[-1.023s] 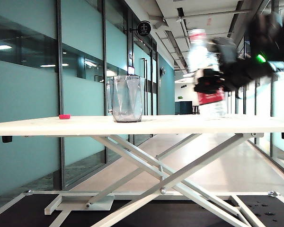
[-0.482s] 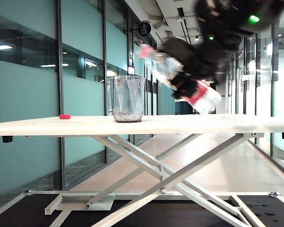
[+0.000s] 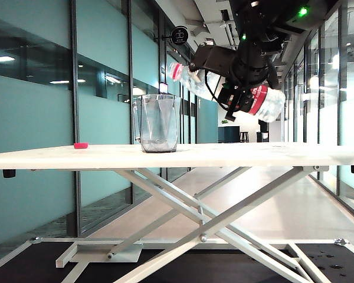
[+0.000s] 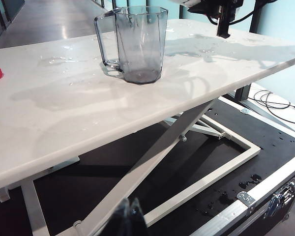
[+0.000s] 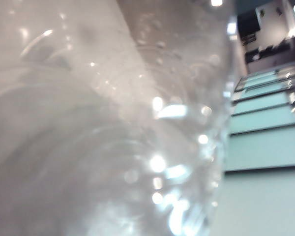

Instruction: Pick up the mineral water bottle on the table and pour water into the mug until it's half full.

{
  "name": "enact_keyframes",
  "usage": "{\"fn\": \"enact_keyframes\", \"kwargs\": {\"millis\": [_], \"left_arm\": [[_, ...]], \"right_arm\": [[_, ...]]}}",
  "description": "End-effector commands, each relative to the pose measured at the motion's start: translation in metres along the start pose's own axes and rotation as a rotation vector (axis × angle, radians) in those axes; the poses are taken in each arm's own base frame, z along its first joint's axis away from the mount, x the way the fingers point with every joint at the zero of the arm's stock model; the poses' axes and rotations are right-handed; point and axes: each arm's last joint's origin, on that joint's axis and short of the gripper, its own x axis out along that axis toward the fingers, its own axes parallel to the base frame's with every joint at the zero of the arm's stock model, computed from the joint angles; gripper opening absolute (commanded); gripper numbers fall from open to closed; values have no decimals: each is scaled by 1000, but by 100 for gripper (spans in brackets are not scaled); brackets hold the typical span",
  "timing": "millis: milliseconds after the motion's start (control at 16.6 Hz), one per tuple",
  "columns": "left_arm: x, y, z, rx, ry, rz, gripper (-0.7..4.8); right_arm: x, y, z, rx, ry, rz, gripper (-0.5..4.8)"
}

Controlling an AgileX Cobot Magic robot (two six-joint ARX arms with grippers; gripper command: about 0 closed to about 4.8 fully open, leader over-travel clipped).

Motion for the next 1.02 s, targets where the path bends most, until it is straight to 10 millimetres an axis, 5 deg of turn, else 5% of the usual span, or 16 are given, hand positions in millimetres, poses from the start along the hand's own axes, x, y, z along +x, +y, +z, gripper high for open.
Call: {"fn": "enact_keyframes", "kwargs": {"millis": [60, 1023], "left_arm": [[0, 0, 0, 4, 3, -7, -5], [0, -1, 0, 11, 2, -15, -5]], "right_arm": [[-5, -17, 9, -25, -51, -104, 210], [-22, -30, 9, -227, -76, -67, 211]]}}
